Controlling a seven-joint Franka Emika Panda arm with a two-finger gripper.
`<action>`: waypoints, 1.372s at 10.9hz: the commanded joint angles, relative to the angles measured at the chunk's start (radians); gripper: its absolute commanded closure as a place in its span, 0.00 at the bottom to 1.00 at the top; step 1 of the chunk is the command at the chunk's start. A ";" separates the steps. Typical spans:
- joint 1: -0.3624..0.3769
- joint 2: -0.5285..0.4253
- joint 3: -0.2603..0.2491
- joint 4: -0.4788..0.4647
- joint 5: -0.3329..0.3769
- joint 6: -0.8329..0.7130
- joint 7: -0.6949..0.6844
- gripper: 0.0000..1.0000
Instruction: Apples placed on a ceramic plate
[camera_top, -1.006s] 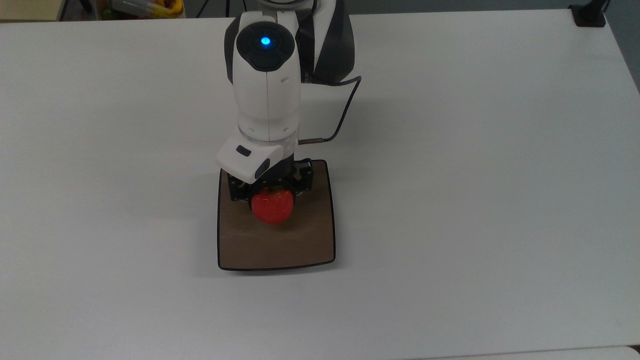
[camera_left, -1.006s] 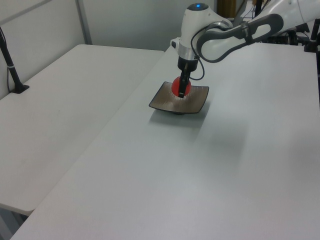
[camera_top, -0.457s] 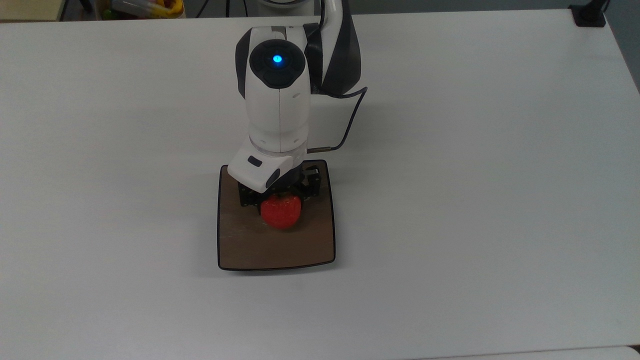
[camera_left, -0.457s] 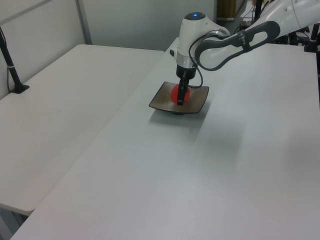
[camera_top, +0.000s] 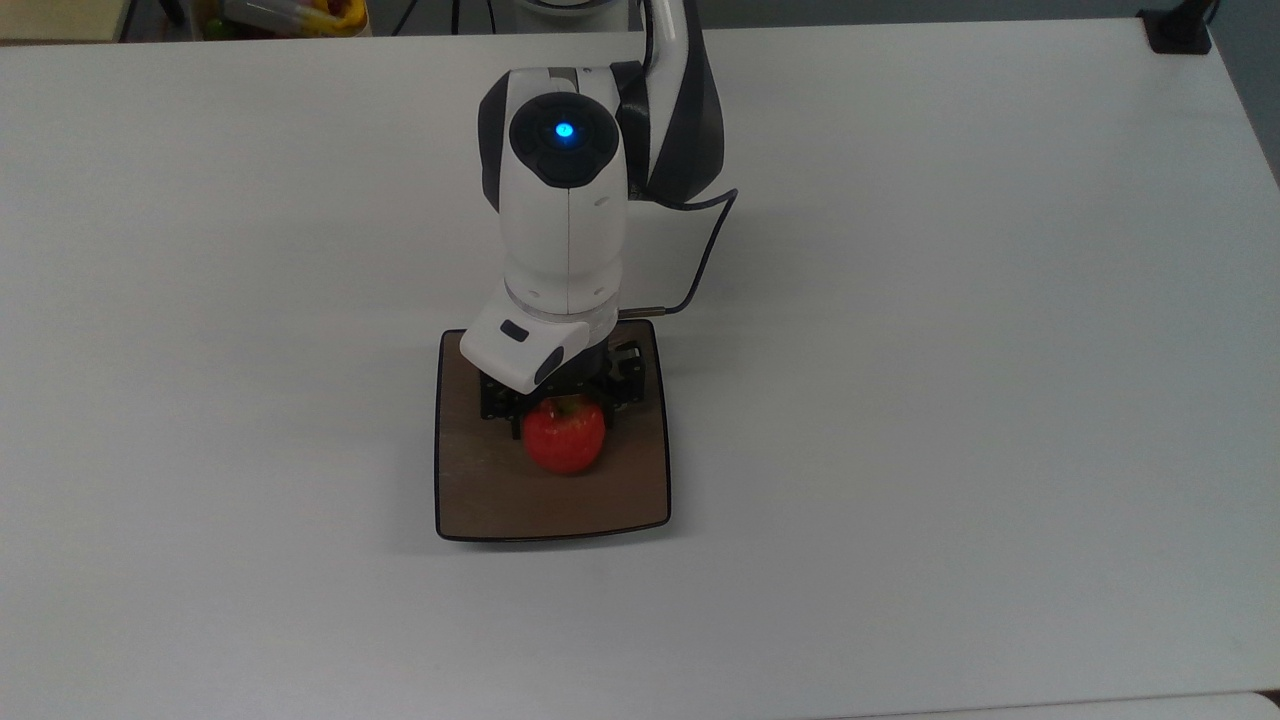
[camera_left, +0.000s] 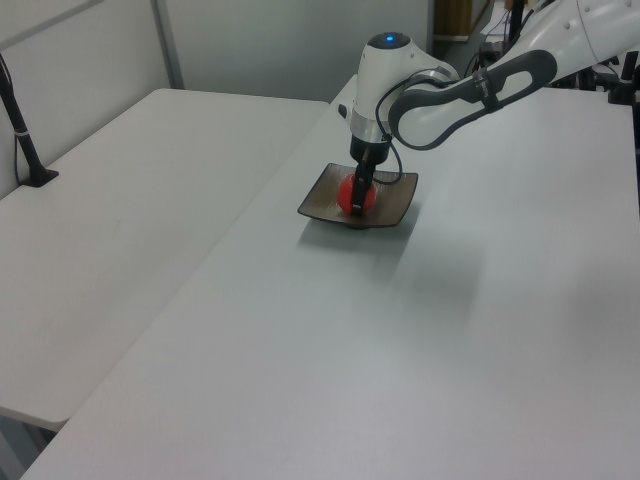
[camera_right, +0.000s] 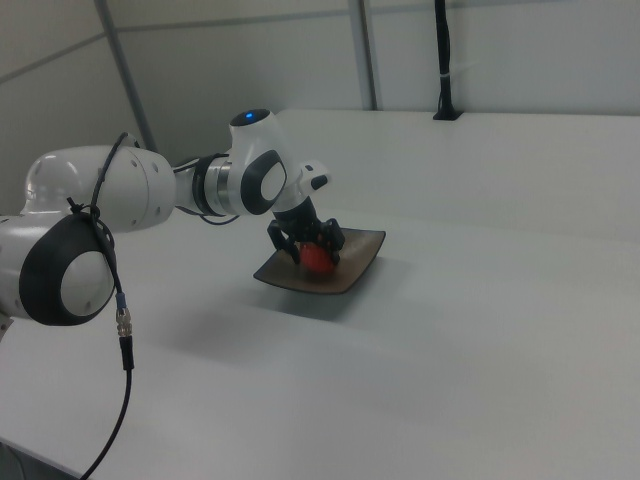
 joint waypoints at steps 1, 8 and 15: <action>0.010 -0.006 -0.007 -0.016 -0.029 0.026 0.027 0.00; 0.008 -0.101 -0.007 -0.042 -0.026 0.002 0.081 0.00; 0.005 -0.454 -0.007 -0.076 -0.009 -0.438 0.161 0.00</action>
